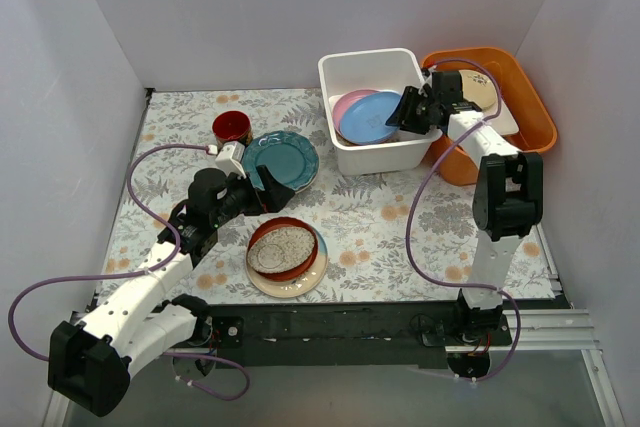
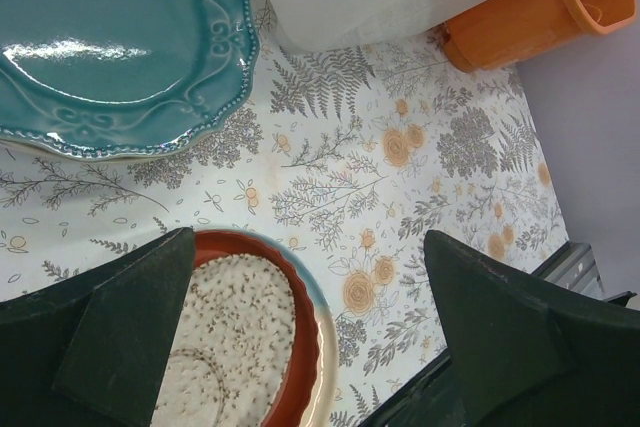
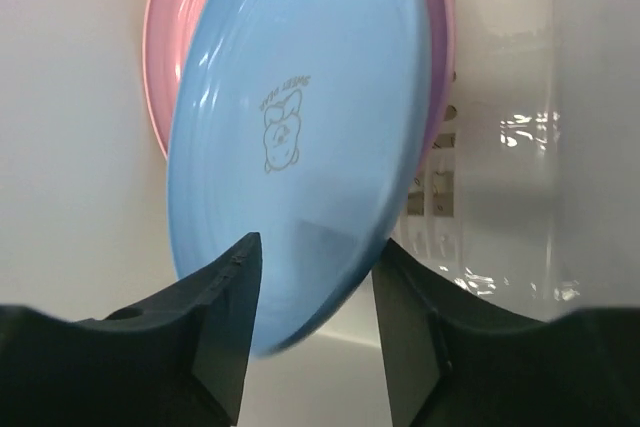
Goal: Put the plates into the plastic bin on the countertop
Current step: Place the plate in the plastic bin, then pick up the plate at the center of the board.
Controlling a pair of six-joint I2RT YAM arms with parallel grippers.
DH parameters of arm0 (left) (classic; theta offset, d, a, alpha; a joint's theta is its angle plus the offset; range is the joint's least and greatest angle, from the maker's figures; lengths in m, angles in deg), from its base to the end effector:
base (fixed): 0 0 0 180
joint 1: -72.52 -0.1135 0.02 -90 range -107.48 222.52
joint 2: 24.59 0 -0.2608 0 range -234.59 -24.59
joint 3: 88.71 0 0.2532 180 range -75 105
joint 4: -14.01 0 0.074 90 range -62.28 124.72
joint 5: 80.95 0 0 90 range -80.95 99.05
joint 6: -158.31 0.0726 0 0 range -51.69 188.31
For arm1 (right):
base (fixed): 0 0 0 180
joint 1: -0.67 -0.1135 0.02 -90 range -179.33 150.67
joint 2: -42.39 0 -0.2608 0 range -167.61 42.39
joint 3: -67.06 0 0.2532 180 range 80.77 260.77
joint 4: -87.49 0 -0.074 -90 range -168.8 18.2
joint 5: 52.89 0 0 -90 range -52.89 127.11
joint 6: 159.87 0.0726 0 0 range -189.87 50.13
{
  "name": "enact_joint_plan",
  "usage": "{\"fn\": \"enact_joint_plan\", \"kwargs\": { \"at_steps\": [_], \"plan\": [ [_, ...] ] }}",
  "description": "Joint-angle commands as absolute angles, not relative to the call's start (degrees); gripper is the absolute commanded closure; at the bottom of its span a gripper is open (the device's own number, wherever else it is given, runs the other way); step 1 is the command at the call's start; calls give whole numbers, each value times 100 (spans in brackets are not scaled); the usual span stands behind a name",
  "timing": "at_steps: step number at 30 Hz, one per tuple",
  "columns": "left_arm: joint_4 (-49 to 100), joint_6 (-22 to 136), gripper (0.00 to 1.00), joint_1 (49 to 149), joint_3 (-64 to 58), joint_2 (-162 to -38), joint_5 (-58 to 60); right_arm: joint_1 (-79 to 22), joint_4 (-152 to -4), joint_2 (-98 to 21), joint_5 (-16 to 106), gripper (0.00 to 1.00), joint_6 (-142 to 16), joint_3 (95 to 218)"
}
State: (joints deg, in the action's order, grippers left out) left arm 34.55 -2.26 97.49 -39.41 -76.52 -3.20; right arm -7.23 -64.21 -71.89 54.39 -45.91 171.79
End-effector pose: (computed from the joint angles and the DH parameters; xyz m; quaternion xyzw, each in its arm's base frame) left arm 0.2159 -0.1175 0.2502 -0.2674 0.7879 -0.4653 0.3021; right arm 0.4825 0.0887 0.2213 0.0587 0.8885 0.2490 0.3808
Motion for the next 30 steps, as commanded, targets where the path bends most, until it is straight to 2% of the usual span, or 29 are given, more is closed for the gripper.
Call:
{"fn": "enact_joint_plan", "kwargs": {
  "at_steps": [1, 4, 9, 30],
  "plan": [
    [3396, -227, 2, 9774, -4028, -7531, -308, -724, -6746, -6301, 5100, 41, -4641, 16989],
    [3387, -227, 2, 9774, -4028, -7539, -308, -732, -6913, -5950, 4942, 36, -4641, 16717],
    [3405, -236, 2, 9774, -4029, -7583, -308, -732, -7396, -5412, 4837, 32, -4623, 16225],
    [3704, -675, 2, 9774, -3879, -8357, 439, -1347, -7828, -4428, 4801, 31, -4764, 15328]
  ]
}}
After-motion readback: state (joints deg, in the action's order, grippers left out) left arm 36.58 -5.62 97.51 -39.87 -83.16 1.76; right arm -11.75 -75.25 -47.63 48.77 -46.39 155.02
